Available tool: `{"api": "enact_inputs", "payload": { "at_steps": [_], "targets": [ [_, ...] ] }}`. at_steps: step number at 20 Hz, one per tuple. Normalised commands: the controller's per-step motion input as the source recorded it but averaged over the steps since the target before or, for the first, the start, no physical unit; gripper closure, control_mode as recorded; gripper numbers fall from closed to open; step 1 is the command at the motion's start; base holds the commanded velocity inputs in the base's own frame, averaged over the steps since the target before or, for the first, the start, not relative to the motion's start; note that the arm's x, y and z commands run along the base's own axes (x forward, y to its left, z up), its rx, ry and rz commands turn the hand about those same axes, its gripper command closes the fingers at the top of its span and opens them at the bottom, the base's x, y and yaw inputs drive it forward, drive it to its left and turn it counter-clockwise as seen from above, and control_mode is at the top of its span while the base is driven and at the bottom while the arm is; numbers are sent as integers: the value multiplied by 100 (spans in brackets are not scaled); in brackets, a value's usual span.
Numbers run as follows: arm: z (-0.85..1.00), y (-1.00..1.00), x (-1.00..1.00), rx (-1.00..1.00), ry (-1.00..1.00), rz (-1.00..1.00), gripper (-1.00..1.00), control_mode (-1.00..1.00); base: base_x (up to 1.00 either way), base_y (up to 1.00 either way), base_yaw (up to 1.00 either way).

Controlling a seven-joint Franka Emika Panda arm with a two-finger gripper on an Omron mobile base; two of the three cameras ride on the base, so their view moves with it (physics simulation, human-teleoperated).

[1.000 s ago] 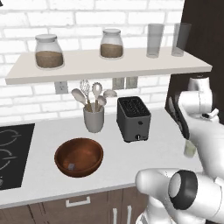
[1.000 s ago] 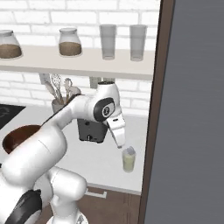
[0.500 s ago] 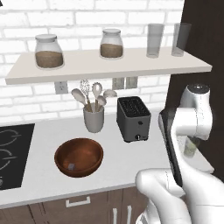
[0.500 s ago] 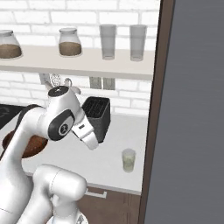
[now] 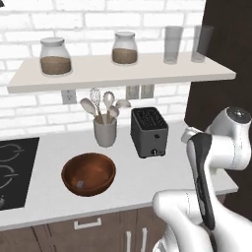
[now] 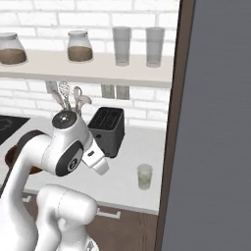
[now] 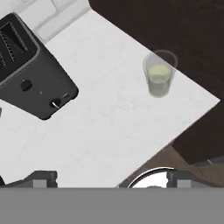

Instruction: Grab a lemon wedge from the fridge and one ice cube from the ice bowl, and put them in the glass of lemonade.

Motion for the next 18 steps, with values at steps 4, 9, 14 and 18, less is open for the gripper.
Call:
{"api": "enact_inputs", "payload": {
  "at_steps": [4, 9, 14, 18],
  "targets": [
    [0, 0, 0, 0, 0, 0, -100, 100, -100, 0, 12],
    [0, 0, 0, 0, 0, 0, -100, 100, -100, -20, 13],
    [0, 0, 0, 0, 0, 0, -100, 100, -77, -83, 1],
    [0, 0, 0, 0, 0, 0, -100, 100, -18, -100, 1]
  ]
}}
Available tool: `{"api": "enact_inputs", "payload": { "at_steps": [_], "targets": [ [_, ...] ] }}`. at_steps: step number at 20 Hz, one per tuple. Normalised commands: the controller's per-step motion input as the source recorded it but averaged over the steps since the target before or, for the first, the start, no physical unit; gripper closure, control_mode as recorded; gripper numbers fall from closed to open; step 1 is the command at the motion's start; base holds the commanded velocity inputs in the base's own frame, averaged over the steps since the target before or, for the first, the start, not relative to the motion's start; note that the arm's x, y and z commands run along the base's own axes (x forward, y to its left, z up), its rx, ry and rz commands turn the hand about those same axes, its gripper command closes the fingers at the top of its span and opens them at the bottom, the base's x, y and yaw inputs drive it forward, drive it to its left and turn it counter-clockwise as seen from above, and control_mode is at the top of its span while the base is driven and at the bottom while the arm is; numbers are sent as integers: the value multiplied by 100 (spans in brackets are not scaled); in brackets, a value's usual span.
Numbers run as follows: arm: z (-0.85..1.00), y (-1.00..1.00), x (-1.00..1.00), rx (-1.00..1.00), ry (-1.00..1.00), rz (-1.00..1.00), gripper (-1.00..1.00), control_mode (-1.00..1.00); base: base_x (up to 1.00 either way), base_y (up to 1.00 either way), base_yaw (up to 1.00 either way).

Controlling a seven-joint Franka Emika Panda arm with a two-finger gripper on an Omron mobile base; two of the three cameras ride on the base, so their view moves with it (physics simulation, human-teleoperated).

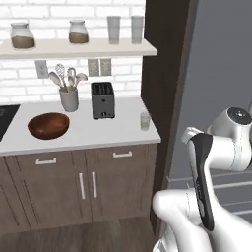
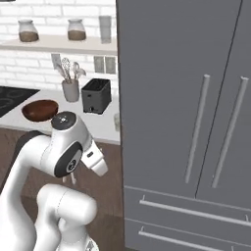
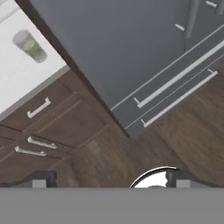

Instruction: Grab a lemon wedge from the fridge and one ice cube from the ice bowl, and put them in the glass of lemonade.

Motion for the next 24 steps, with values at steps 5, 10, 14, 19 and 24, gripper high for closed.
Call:
{"api": "enact_inputs", "payload": {
  "at_steps": [5, 10, 14, 19, 24],
  "targets": [
    [0, 0, 0, 0, 0, 0, -100, 100, -3, -100, 0],
    [0, 0, 0, 0, 0, 0, -100, 100, 0, -100, 0],
    [0, 0, 0, 0, 0, 0, -100, 100, -1, -100, 0],
    [0, 0, 0, 0, 0, 0, -100, 100, -2, -14, 7],
    [0, 0, 0, 0, 0, 0, -100, 100, -26, 20, 33]
  ]
}}
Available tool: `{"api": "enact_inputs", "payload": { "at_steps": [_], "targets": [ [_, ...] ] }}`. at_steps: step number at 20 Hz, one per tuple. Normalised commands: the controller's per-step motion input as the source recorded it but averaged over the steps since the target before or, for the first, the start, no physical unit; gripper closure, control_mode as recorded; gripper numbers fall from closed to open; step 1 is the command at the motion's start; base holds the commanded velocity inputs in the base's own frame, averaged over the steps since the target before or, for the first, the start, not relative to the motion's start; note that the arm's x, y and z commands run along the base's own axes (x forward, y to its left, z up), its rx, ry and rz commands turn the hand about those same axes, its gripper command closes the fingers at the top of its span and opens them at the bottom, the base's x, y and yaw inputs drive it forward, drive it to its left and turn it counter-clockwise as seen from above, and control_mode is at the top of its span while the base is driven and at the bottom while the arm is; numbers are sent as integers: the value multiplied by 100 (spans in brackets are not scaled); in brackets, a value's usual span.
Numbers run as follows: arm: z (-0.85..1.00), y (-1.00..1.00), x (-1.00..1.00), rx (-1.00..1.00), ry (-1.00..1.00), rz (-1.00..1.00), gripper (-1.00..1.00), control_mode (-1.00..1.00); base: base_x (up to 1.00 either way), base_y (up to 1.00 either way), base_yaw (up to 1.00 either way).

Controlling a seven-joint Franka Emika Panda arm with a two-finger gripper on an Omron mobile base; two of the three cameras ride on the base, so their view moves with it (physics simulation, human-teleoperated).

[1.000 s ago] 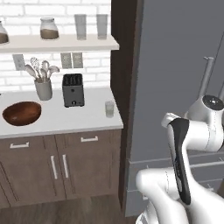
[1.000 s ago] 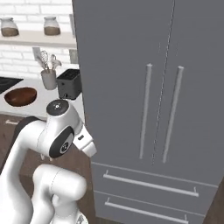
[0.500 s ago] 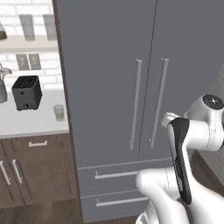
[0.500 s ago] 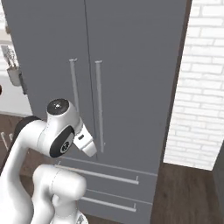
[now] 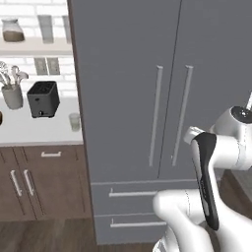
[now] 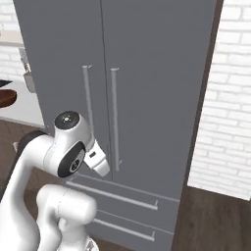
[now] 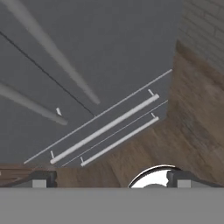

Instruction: Grab a lemon wedge from the fridge and one ice cube from the ice bowl, and put them in the glass of lemonade.

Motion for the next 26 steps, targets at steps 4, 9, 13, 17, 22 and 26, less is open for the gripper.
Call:
{"api": "enact_inputs", "payload": {
  "at_steps": [4, 9, 13, 17, 22, 26],
  "targets": [
    [0, 0, 0, 0, 0, 0, -100, 100, -70, 9, 19],
    [0, 0, 0, 0, 0, 0, -100, 100, -50, 11, -1],
    [0, 0, 0, 0, 0, 0, -100, 100, -2, 49, -9],
    [0, 0, 0, 0, 0, 0, -100, 100, 0, 5, -13],
    [0, 0, 0, 0, 0, 0, -100, 100, -10, 0, -13],
    [0, 0, 0, 0, 0, 0, -100, 100, -1, 14, -16]
  ]
}}
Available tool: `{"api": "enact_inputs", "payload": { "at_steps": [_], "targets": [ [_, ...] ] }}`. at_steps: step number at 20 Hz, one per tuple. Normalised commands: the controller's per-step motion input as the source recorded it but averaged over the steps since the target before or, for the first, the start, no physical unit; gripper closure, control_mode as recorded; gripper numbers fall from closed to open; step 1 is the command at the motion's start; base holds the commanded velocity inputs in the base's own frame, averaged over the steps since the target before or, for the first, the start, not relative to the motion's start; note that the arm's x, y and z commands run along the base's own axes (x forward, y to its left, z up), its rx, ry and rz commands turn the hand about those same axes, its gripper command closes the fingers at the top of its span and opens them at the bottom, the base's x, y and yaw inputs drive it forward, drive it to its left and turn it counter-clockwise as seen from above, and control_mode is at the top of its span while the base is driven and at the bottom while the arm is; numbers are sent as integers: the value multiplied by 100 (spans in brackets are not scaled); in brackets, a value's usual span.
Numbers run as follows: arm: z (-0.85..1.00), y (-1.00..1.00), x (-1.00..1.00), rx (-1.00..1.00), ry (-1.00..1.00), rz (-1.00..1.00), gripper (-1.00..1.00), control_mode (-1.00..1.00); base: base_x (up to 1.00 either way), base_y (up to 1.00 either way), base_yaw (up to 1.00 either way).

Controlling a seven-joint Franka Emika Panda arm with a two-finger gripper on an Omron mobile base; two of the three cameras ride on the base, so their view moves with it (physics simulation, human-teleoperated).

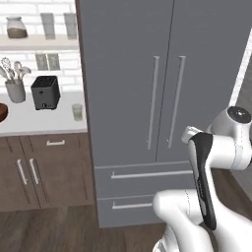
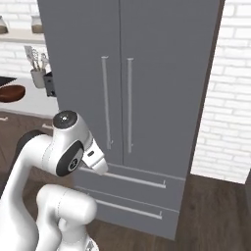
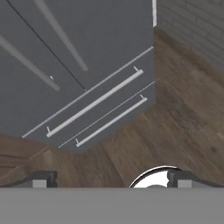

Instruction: Grab a lemon wedge from the fridge and one ice cube from the ice bowl, and put them in the glass of lemonade.

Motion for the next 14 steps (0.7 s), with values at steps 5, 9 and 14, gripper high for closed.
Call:
{"api": "enact_inputs", "payload": {
  "at_steps": [5, 9, 14],
  "targets": [
    [0, 0, 0, 0, 0, 0, -100, 100, 0, 28, -24],
    [0, 0, 0, 0, 0, 0, -100, 100, 0, 21, -17],
    [0, 0, 0, 0, 0, 0, -100, 100, -30, 22, 0]
  ]
}}
